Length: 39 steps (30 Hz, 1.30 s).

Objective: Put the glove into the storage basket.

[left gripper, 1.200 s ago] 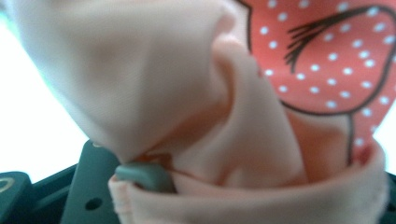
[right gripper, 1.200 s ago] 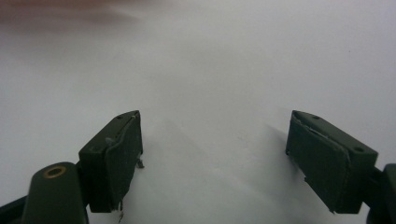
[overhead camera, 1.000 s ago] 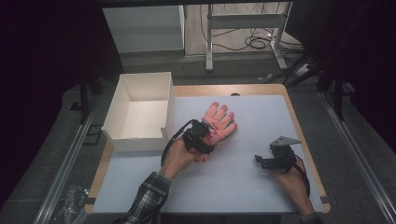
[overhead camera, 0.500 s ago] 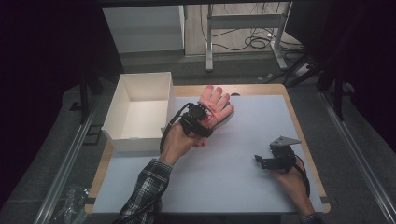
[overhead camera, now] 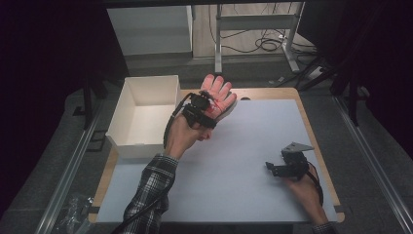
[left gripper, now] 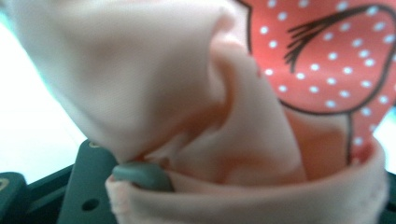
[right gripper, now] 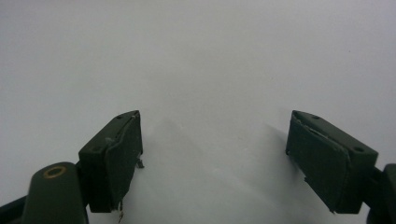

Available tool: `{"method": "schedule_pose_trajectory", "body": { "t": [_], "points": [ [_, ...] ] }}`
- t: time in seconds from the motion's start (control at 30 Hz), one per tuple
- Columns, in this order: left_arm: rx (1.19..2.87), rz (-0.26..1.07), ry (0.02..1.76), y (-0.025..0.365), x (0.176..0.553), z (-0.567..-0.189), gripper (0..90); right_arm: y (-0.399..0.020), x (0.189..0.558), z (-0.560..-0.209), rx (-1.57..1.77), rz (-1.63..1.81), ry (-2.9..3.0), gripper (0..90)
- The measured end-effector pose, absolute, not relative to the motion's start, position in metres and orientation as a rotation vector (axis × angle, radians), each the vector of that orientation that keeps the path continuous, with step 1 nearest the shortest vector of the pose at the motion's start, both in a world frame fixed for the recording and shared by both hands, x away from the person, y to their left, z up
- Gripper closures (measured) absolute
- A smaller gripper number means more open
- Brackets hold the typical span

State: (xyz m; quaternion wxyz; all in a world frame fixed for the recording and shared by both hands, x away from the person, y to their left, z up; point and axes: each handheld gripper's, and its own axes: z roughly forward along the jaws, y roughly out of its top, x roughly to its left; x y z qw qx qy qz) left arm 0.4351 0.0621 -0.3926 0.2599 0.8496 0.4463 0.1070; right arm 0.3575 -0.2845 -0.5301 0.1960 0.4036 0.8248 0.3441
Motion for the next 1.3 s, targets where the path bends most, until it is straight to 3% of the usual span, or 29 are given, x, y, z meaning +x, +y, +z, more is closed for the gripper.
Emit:
{"method": "schedule_pose_trajectory", "body": {
  "t": [0.7, 1.3],
  "points": [
    [2.170, 0.410, 1.419, 0.129, 0.448, -0.351, 39.7, -0.285, 0.358, -0.530, 1.127, 0.963, 2.310, 18.8],
    [2.040, 0.462, 1.629, 0.199, 0.450, -0.363, 38.9, -0.285, 0.358, -0.530, 1.129, 0.963, 2.310, 18.8]
  ]
}}
